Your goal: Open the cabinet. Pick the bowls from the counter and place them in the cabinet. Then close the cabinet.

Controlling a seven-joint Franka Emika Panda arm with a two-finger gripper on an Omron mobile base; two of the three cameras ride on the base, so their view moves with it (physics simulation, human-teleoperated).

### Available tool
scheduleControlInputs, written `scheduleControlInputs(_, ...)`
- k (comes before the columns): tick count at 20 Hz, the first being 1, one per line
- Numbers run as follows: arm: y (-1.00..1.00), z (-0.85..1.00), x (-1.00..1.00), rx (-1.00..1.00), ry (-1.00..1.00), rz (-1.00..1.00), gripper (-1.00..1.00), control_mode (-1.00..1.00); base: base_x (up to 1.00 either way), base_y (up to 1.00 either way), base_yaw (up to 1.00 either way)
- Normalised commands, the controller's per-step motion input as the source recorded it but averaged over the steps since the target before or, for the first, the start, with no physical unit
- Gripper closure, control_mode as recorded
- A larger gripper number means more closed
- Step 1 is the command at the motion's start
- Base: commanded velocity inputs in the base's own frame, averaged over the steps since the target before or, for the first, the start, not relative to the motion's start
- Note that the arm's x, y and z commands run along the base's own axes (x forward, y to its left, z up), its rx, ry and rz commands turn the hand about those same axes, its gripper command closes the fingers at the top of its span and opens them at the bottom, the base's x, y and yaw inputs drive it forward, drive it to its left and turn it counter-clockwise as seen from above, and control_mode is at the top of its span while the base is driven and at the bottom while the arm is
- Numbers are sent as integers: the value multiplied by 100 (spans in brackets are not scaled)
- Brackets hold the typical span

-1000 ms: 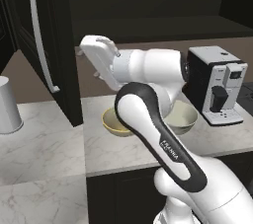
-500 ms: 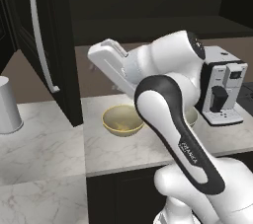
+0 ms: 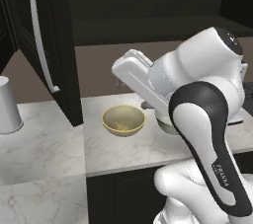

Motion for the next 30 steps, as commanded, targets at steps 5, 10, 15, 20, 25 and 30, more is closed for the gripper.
scheduleControlInputs(5,-60,-58,-18,-11,-3,-6,-100,-100,0,0,0)
scheduleControlInputs(10,-83,-6,0,0,-4,-10,-100,-100,0,0,0)
scheduleControlInputs(15,-92,-12,1,0,0,-17,-100,-100,0,0,0)
scheduleControlInputs(20,-62,-28,31,0,2,-22,-100,-100,0,0,0)
scheduleControlInputs(25,-71,-31,40,0,7,-25,-100,-100,0,0,0)
scheduleControlInputs(30,-82,-32,35,0,10,-26,-100,-100,0,0,0)
